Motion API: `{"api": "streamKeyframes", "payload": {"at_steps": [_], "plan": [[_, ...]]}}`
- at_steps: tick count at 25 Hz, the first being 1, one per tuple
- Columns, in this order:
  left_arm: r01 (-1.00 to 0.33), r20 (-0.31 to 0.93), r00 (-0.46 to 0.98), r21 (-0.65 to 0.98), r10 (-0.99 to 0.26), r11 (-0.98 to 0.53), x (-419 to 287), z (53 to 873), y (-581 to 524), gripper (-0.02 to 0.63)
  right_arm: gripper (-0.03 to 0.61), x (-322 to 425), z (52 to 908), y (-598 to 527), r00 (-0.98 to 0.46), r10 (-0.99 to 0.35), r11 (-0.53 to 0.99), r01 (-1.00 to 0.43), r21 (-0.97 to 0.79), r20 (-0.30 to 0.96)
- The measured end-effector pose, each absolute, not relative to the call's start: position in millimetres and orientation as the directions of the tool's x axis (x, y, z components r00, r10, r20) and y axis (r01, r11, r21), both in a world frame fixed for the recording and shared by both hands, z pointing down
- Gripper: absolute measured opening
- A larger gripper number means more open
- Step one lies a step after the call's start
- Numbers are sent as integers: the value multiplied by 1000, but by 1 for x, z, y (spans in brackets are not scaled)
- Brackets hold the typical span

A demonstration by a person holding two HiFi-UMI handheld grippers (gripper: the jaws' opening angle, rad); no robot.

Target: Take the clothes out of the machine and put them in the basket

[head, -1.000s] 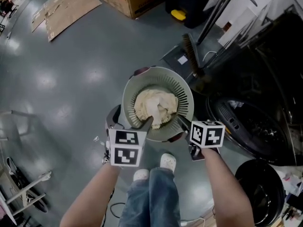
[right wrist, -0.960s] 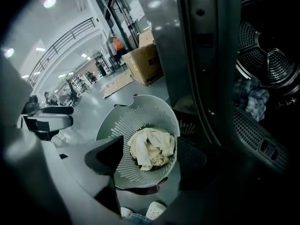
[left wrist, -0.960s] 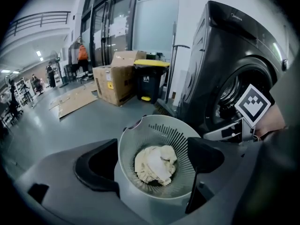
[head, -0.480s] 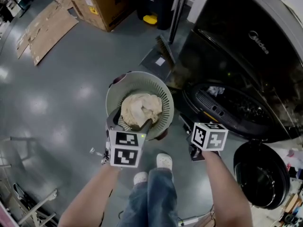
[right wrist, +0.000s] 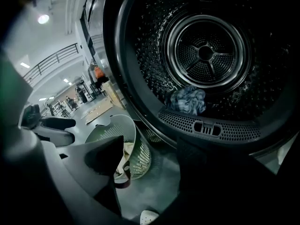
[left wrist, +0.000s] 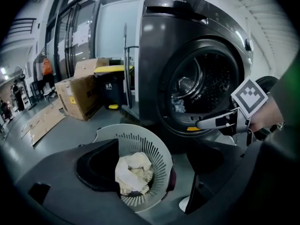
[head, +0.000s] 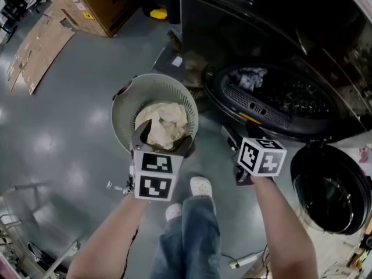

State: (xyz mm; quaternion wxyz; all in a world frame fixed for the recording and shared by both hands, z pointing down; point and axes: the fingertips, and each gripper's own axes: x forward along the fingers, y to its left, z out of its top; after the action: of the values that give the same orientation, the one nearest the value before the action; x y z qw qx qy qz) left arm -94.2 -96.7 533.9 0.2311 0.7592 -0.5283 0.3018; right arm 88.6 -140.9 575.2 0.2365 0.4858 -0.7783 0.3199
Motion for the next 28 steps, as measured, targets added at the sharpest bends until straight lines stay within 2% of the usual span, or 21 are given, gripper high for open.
{"api": "streamKeyframes", "payload": {"at_steps": [5,13,28], "plan": [[-926,711,292,42,-639,-376,-76,564,-90,456,350,103,591,-136,-407,-652,342,-911,-231,639],[-918,655,318,31,-686,-396,-58,577,-123,451,350,135,582,-181,-367,-764,305,-930,-204,530],[-923,579,326,26,-747,-383,-51,588,-165,451,363,152,573,-260,-352,-815,365,-929,-65,461]]}}
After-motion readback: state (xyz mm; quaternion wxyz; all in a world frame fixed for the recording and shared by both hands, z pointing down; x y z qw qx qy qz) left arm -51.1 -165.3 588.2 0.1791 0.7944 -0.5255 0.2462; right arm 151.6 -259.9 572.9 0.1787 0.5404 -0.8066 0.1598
